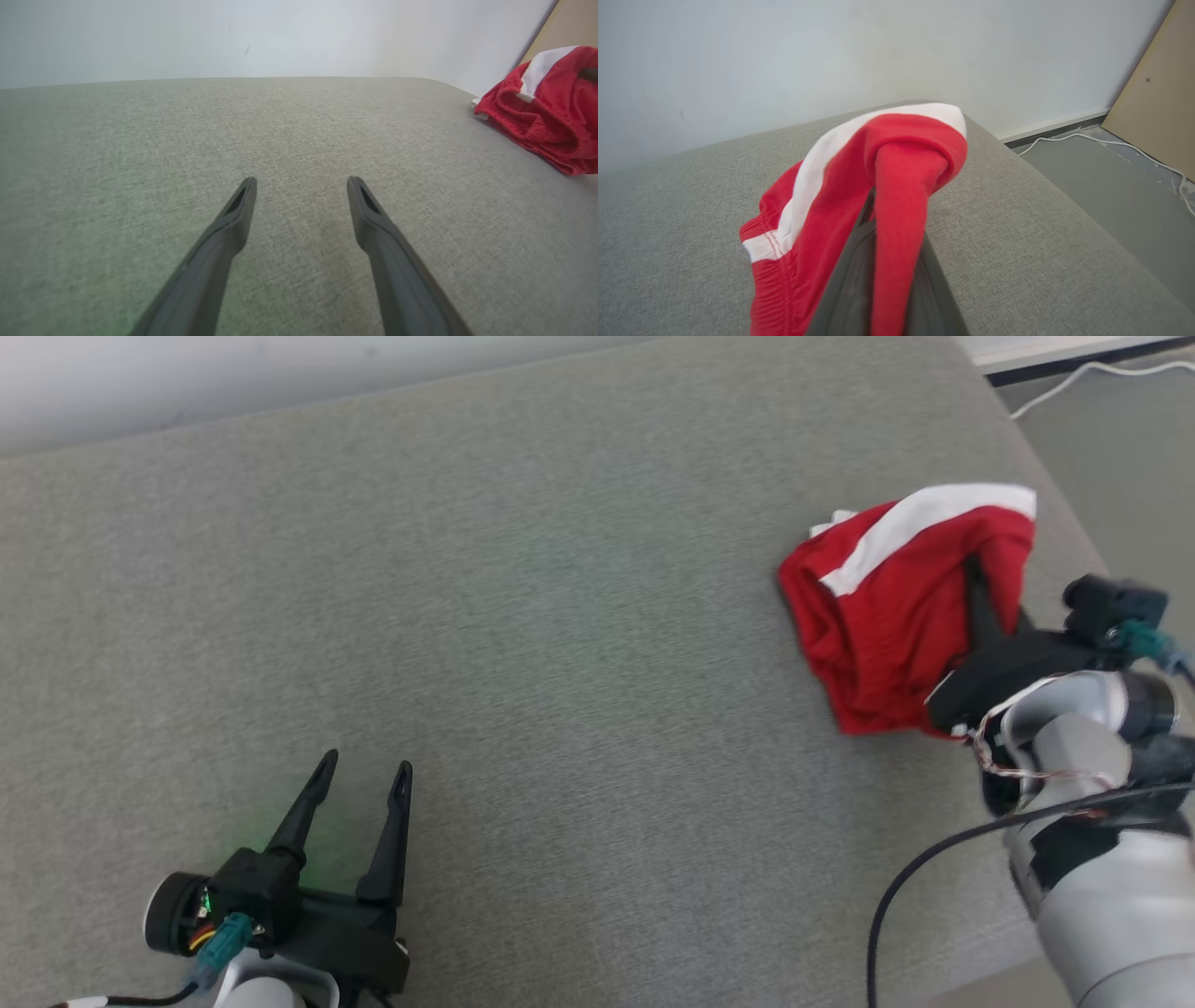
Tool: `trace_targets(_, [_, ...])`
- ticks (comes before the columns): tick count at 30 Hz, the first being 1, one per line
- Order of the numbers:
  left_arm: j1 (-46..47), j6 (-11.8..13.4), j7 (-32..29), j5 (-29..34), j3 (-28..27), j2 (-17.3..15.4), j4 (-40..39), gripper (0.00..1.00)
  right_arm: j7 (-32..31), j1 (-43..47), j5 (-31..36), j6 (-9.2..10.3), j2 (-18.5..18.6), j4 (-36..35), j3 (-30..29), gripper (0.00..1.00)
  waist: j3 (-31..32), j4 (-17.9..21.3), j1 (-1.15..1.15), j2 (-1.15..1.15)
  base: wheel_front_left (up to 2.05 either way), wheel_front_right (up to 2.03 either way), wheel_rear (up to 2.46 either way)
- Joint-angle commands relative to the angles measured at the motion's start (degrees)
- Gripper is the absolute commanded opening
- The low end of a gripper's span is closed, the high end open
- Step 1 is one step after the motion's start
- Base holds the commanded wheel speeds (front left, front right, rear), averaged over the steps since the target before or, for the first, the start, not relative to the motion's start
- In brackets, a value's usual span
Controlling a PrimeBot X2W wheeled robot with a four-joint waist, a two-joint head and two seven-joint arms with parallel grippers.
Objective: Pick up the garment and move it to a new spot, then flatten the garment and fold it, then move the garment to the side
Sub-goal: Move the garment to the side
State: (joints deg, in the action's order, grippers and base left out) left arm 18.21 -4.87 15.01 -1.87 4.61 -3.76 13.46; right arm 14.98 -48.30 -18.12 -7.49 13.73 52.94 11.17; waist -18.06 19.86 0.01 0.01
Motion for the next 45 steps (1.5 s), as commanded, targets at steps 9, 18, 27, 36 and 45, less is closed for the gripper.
trace_targets(9, [1.05, 0.17, 0.09, 0.31, -0.33, -1.03, -0.75, 1.00, 0.32, -7.34, 7.06, -0.01, 5.01, 6.39, -4.77, 0.00, -3.62, -5.28, -0.01, -0.01, 0.00, 0.00, 0.00])
trace_targets(18, [1.03, 0.30, 0.05, 0.42, -0.60, -1.60, -0.86, 1.00, 0.30, -9.06, 17.09, -0.01, 7.46, 8.11, -13.21, 1.00, -4.39, -6.09, -0.01, -0.01, 0.00, 0.00, 0.00])
trace_targets(27, [0.19, 0.80, 0.05, -0.11, -0.93, -1.23, -0.90, 1.00, 0.21, -5.08, 31.86, -0.01, 2.99, -4.41, -28.55, 1.00, -3.29, -5.99, -0.01, -0.01, 0.00, 0.00, 0.00])
trace_targets(36, [-1.22, 2.46, 0.11, -0.79, -1.76, -0.30, -1.49, 1.00, 0.20, 3.93, 26.16, 0.00, -4.52, -17.37, -21.34, 1.00, 0.50, -6.79, -0.01, -0.01, 0.00, 0.00, 0.00])
trace_targets(45, [-4.08, 4.78, 0.12, -1.09, -3.04, 0.26, -0.42, 1.00, 0.20, 15.15, 19.02, 0.00, -5.56, -23.51, -13.28, 1.00, 6.01, -10.41, -0.01, -0.01, 0.00, 0.00, 0.00])
